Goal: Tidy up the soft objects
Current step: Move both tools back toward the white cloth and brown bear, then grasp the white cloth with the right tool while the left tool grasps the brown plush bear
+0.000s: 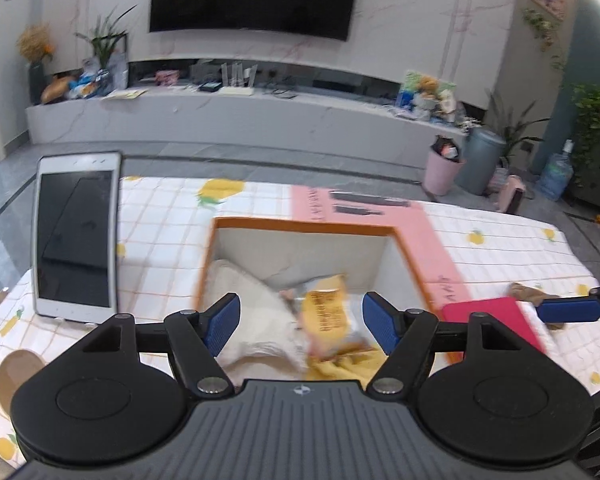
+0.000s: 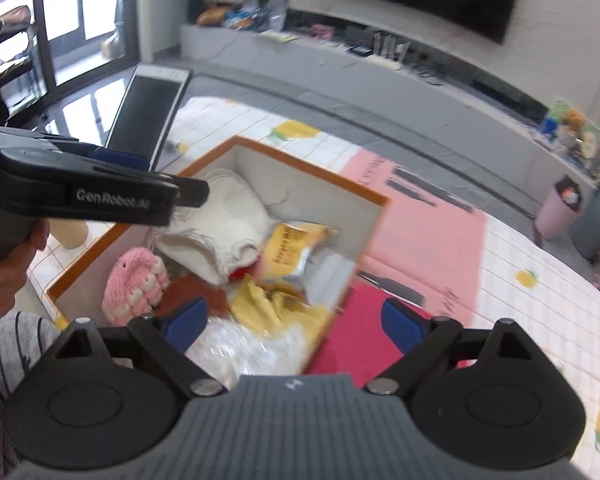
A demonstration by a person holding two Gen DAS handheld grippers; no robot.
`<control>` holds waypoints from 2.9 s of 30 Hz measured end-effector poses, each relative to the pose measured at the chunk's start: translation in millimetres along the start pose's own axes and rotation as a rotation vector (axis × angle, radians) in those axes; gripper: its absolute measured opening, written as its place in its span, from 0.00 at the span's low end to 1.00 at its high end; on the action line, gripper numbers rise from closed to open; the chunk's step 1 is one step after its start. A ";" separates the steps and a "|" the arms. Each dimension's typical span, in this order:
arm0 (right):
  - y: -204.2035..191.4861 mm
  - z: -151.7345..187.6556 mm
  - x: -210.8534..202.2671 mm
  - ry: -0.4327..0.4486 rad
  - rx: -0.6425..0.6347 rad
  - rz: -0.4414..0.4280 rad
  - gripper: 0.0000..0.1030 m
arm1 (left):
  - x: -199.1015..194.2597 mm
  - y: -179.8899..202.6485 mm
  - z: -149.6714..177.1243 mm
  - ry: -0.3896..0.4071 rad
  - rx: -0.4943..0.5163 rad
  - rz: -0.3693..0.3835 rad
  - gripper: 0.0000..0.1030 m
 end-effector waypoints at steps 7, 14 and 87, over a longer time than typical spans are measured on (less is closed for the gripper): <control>47.4 41.6 -62.4 0.042 0.104 0.139 0.91 | -19.1 64.6 -2.9 0.061 0.043 0.164 0.80; 86.1 88.0 -92.7 0.048 0.207 0.210 0.92 | -19.3 122.2 11.6 0.049 0.073 0.222 0.80; 212.1 192.5 102.1 -0.313 0.534 0.314 0.97 | 45.2 183.9 59.3 -0.074 0.156 0.271 0.80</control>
Point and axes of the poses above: each gripper's, at about its wrist camera, not at the fingertips, and x roughly the way its jaws point, y to its right, z to its underside, the point moved 10 cm from there along x, roughly the way its jaws point, and after that the axes turned 3 degrees about y, right-handed, at the moved point
